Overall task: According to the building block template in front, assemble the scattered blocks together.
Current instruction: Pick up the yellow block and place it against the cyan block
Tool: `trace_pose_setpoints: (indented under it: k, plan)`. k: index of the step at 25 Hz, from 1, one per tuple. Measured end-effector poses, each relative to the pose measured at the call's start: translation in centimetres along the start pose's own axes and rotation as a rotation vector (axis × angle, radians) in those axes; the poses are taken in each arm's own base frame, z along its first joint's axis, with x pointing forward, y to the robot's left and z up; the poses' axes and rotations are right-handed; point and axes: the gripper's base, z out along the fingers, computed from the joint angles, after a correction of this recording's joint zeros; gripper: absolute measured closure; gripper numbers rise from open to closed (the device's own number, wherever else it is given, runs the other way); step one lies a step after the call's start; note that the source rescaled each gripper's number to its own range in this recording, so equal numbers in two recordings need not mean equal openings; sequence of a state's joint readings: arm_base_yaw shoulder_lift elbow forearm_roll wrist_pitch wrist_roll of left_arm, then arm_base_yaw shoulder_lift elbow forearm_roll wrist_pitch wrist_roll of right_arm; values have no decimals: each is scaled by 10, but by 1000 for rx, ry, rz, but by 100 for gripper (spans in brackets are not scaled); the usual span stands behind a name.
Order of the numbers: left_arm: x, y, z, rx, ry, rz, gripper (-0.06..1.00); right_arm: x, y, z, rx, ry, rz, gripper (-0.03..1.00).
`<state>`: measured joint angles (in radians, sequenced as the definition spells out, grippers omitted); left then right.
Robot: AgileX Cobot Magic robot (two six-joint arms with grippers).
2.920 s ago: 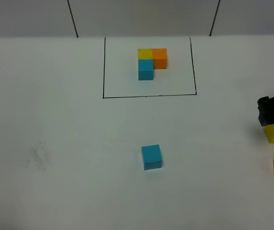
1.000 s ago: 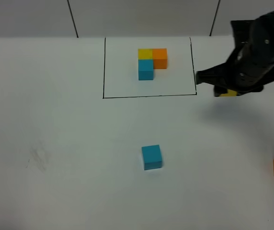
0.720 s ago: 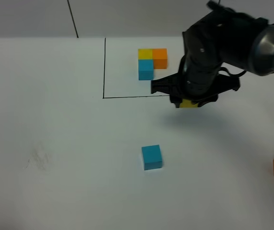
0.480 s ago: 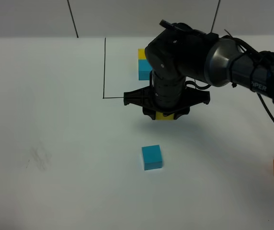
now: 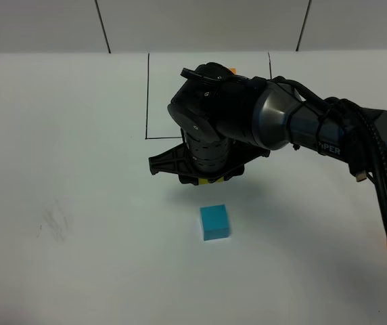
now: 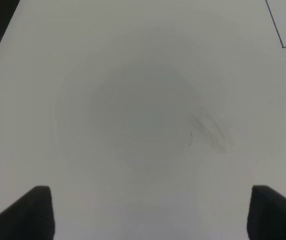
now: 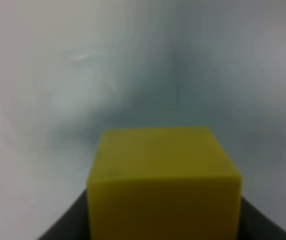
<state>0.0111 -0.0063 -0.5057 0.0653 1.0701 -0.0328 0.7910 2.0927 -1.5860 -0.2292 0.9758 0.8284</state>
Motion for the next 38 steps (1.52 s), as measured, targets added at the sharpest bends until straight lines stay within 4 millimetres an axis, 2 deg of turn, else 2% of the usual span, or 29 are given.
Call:
trace_pose_setpoints:
  k: [16, 38]
  plan:
    - [0, 0, 0, 0, 0, 0, 29, 11, 5, 34, 27, 103, 0, 72]
    - [0, 0, 0, 0, 0, 0, 29, 14, 7, 46, 35, 129, 3, 72]
